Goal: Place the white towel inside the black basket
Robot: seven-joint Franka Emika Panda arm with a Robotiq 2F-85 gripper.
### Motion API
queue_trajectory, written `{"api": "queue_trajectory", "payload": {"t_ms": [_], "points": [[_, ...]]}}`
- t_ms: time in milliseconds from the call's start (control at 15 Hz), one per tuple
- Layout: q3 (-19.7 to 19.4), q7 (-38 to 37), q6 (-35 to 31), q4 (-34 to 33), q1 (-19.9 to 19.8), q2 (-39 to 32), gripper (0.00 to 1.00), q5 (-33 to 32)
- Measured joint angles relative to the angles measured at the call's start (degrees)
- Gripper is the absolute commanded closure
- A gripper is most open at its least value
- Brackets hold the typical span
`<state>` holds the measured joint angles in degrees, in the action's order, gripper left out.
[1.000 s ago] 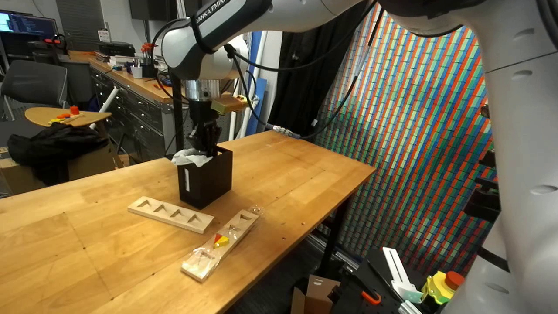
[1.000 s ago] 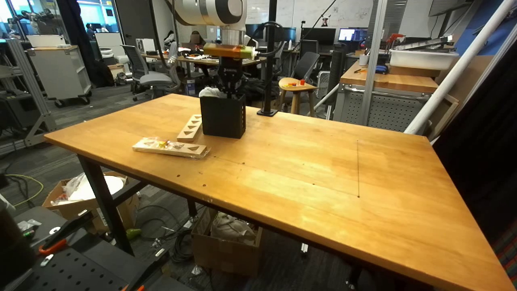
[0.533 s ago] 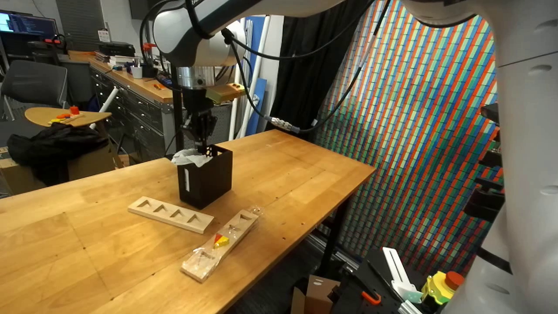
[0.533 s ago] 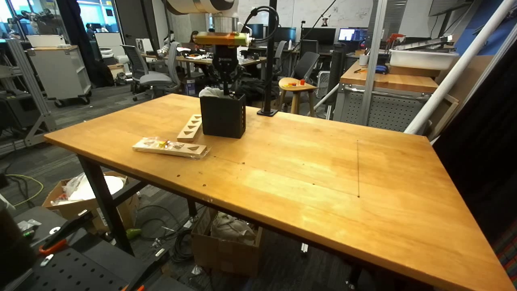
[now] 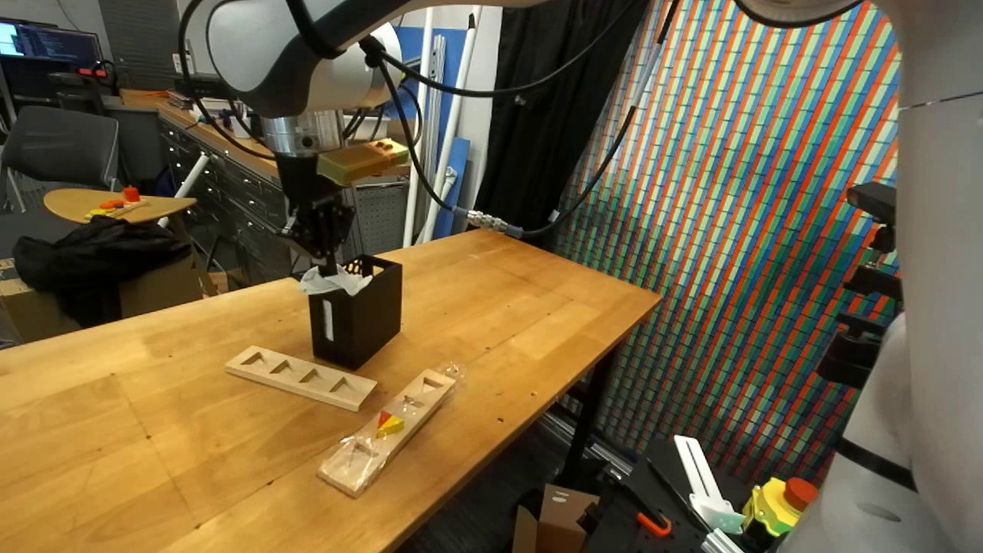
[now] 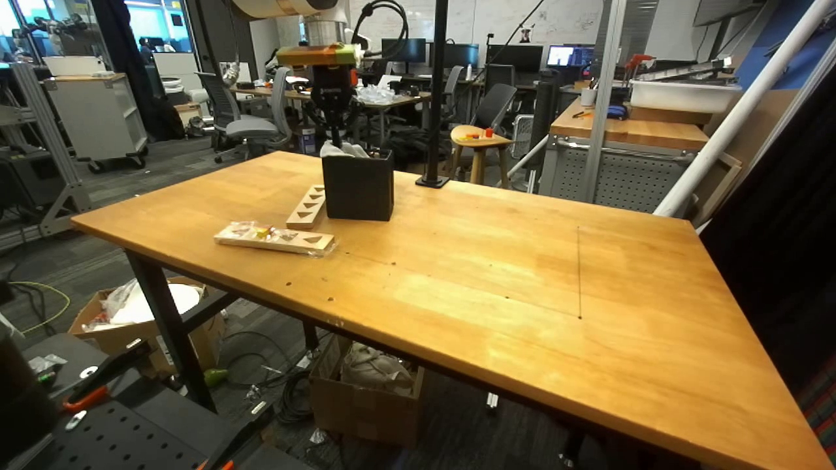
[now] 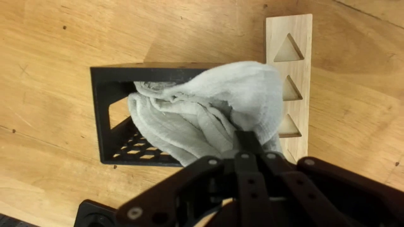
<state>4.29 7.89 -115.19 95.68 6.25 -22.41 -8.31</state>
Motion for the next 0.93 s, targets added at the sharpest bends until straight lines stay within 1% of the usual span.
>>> {"api": "queue_trajectory", "payload": {"t_ms": [267, 467, 933], "points": [[0.0, -5.2, 1.2, 1.7, 2.8, 3.2, 1.0, -4.5], [0.3, -7.5, 2.5, 2.2, 4.3, 4.7, 1.0, -6.9], [1.0, -9.2, 2.8, 3.1, 5.6, 4.7, 1.0, -7.3]]}}
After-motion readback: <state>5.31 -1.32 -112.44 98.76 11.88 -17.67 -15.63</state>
